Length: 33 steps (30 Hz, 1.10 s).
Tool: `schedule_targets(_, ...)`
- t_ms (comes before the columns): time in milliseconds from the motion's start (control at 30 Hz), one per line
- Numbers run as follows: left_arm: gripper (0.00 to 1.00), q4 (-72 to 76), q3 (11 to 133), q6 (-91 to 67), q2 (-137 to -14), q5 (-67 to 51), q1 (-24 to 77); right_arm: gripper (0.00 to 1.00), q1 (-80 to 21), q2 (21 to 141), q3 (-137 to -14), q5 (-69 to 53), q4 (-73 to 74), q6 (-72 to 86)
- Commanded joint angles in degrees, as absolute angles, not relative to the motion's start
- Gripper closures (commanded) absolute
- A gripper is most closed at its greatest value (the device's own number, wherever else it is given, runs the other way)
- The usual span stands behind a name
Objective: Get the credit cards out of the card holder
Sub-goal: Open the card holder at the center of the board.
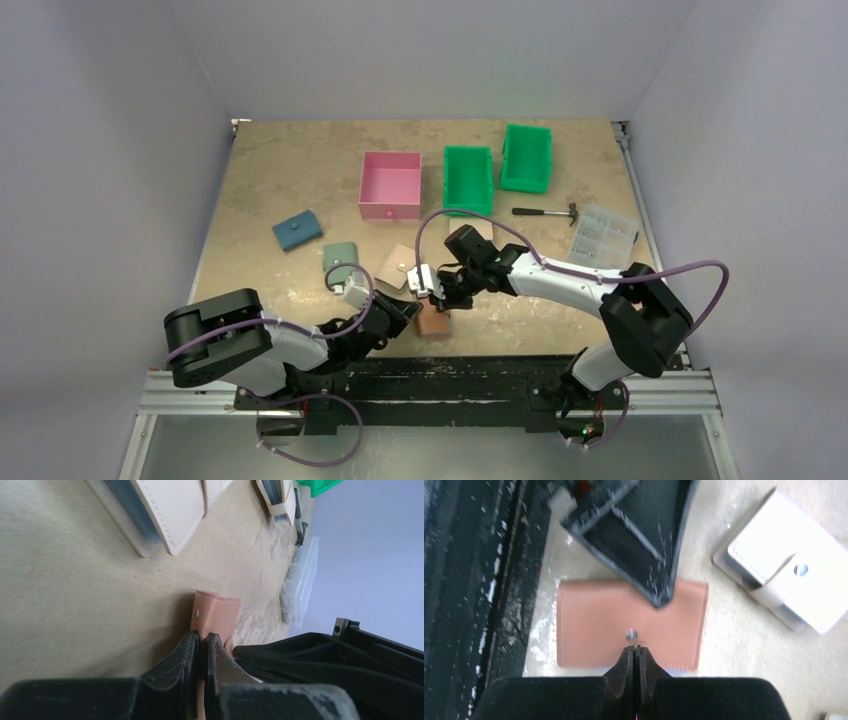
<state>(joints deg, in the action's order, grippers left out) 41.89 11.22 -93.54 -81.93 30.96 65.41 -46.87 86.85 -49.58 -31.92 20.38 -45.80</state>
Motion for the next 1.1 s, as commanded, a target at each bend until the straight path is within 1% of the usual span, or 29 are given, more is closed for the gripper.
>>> schedule_targets(0, 1.0, 46.4, 9.5, -95.1, -80.0, 34.7, 65.6, 1.0, -44.6, 85.7, -51.8, -26.9, 26.4, -49.0)
schedule_targets(233, 1.0, 44.6, 10.1, -93.1, -80.2, 35.7, 65.4, 1.0, -41.3, 85.5, -51.5, -24.7, 27.9, -49.7)
schedule_targets(400, 1.0, 37.2, 14.7, -84.5, -80.7, 31.7, 63.0, 1.0, -37.1, 86.6, -51.9, -23.7, 28.3, -47.5)
schedule_targets(500, 0.83, 29.8, 18.5, -79.2, -80.6, 29.8, 62.1, 1.0, -35.9, 87.7, -52.5, -23.8, 28.2, -45.8)
schedule_targets(600, 0.58, 25.3, 20.6, -74.5, -79.9, 27.3, 61.4, 0.99, -34.7, 88.7, -53.5, -25.0, 28.5, -44.2)
schedule_targets(667, 0.43, 22.4, 21.3, -71.8, -78.6, 26.0, 61.3, 0.97, -34.0, 89.0, -53.8, -26.2, 28.9, -43.6)
schedule_targets(700, 0.36, 20.5, 21.5, -70.7, -77.8, 25.4, 61.3, 0.95, -33.7, 89.0, -53.9, -26.8, 29.1, -43.3)
schedule_targets(733, 0.32, 19.2, 21.7, -69.3, -76.9, 24.7, 61.3, 0.92, -33.3, 89.2, -54.1, -27.5, 29.4, -42.9)
schedule_targets(833, 0.26, 15.9, 20.9, -64.7, -72.3, 22.7, 61.3, 0.87, -32.5, 89.7, -54.7, -29.2, 30.3, -42.3)
schedule_targets(967, 0.23, 15.9, 19.2, -58.0, -64.8, 17.8, 61.8, 0.84, -32.3, 90.8, -55.2, -29.4, 30.7, -41.3)
schedule_targets(1067, 0.22, 14.6, 19.5, -54.9, -60.7, 16.6, 63.2, 0.8, -32.0, 92.1, -55.9, -29.3, 31.1, -40.2)
